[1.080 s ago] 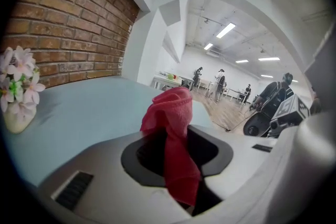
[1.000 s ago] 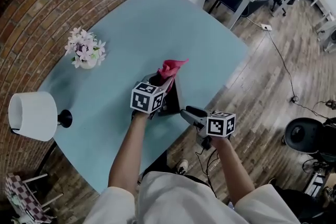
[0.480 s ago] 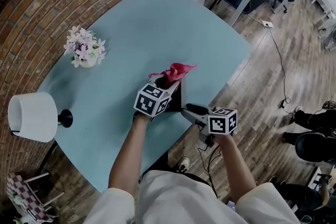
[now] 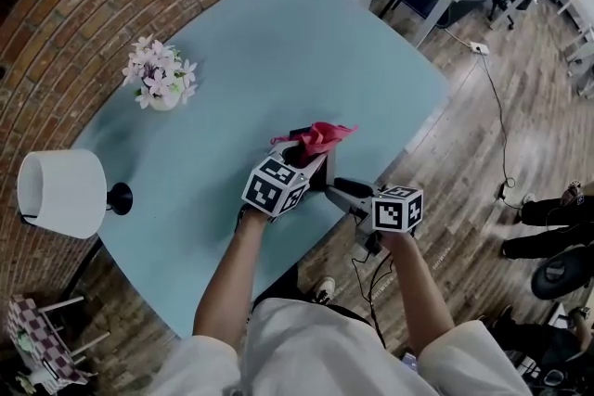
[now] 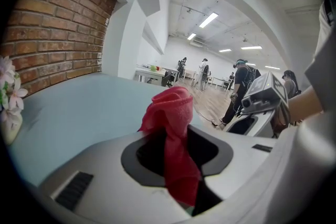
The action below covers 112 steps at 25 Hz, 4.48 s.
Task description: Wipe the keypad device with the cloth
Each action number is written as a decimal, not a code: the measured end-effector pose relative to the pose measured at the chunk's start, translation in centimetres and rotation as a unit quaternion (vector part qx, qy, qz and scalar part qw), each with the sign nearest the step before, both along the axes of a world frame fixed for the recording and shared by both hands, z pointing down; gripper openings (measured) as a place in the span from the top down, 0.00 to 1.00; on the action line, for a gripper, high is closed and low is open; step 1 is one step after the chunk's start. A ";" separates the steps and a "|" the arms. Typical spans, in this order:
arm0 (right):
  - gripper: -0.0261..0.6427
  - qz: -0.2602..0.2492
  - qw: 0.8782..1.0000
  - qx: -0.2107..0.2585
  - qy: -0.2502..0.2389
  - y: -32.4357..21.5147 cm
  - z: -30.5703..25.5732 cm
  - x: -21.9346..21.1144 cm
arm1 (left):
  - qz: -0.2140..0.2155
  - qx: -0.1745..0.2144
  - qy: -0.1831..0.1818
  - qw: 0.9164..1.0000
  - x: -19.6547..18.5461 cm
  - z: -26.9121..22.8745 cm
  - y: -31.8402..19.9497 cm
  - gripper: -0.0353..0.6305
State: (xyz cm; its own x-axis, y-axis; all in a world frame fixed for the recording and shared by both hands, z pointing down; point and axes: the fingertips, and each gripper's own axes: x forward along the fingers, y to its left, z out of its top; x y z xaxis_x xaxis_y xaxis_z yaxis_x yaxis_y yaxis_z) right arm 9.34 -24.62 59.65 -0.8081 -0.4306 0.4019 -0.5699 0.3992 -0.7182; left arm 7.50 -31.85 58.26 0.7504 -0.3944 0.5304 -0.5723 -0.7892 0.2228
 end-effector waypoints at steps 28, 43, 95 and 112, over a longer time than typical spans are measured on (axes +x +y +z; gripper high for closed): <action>0.71 0.007 0.999 0.023 0.037 1.6 0.4 -0.6 | 0.024 -0.017 0.000 1.000 -0.6 0.0 6.9 0.74; 0.71 0.020 0.996 0.045 0.079 3.6 -0.9 -0.2 | -0.004 0.011 -0.005 1.000 -3.0 -0.9 10.1 0.74; 0.93 0.158 0.888 0.356 0.245 20.7 -28.8 9.4 | -0.163 0.294 0.033 0.941 -5.3 -26.2 27.4 0.74; 0.93 0.155 0.873 0.381 0.261 32.9 -30.8 2.3 | -0.157 0.333 0.028 0.929 -11.8 -29.3 40.3 0.74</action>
